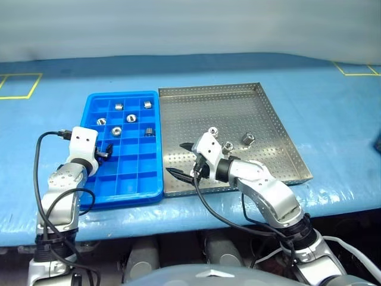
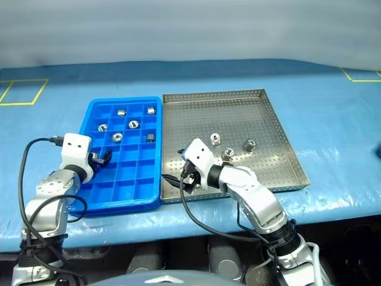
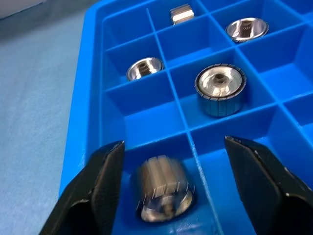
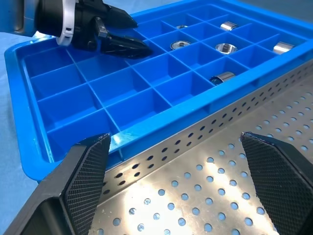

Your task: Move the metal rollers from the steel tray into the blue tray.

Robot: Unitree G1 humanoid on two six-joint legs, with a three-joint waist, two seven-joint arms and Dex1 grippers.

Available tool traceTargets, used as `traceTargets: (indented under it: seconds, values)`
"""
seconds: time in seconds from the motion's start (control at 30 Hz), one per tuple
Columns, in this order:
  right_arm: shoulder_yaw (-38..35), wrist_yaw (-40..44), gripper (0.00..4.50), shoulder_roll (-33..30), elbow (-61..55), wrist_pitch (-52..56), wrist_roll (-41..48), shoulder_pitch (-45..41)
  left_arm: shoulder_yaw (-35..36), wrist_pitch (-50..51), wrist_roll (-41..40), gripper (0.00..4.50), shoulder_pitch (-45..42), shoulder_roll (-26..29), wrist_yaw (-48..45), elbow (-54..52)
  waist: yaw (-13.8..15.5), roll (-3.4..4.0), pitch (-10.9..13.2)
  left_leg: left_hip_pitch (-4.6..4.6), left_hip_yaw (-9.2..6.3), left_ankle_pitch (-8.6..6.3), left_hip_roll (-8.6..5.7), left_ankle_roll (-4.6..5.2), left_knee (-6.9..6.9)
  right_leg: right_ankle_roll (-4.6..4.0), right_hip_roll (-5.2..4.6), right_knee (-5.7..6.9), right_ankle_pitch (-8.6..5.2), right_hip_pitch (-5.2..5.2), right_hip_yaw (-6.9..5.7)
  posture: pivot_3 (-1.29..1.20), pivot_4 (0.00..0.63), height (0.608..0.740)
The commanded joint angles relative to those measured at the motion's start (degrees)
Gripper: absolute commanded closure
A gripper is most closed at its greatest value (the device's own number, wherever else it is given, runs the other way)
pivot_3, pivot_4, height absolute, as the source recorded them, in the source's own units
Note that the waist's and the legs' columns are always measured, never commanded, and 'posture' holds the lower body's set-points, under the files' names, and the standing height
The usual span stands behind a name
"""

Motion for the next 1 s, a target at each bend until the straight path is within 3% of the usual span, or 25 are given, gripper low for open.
traceTargets:
  seconds: [0.03, 0.17, 0.43, 0.73, 1.0]
  values:
    - [-3.0, -0.5, 0.0, -0.9, -3.3, 0.1, 0.6, 0.8, -0.6, 1.2, -1.5, 0.03, -0.6, 0.6, -1.3, -4.9, -0.2, -0.01, 0.0, -0.03, 0.0, 0.0, 0.0, 0.0, 0.0, 0.0, 0.0, -0.01, 0.0, -0.02, 0.0, -0.07, 0.15, 0.74]
    - [-7.8, -0.7, 0.0, -4.2, -5.1, 1.0, 1.4, 3.4, -1.5, 0.5, -6.8, 0.03, -4.8, 0.4, -5.7, -10.7, 0.4, -0.06, 0.0, -0.2, -0.06, 0.0, -0.01, 0.0, 0.01, 0.04, 0.0, -0.02, 0.02, -0.13, -0.05, -0.07, 0.15, 0.74]
    - [-15.5, -1.5, 0.0, -11.0, -6.8, 2.7, 0.9, 9.6, -13.5, 0.5, -12.7, 0.03, -12.4, 5.2, -19.2, -10.9, -0.5, -0.05, 0.1, -0.19, 0.03, 0.0, -0.03, 0.01, 0.0, 0.1, 0.01, -0.1, 0.05, -0.12, 0.03, -0.1, 0.15, 0.74]
    - [-17.9, -3.3, 0.0, -11.3, -8.9, 3.0, 0.9, 13.8, -28.8, -4.1, -10.9, 0.03, -19.9, 10.8, -34.1, -1.2, -2.9, -0.04, 0.1, -0.17, 0.06, 0.0, -0.02, 0.01, 0.0, -0.05, 0.03, -0.07, -0.04, -0.14, 0.09, -0.17, 0.15, 0.74]
    - [-16.4, -4.8, 0.0, -9.4, -10.7, 3.4, 1.2, 15.4, -37.9, -8.1, -6.3, 0.03, -24.8, 10.1, -40.3, 5.8, -4.4, -0.04, 0.1, -0.19, 0.05, 0.0, -0.02, 0.01, -0.01, -0.04, 0.03, -0.07, -0.04, -0.15, 0.09, -0.2, 0.15, 0.74]
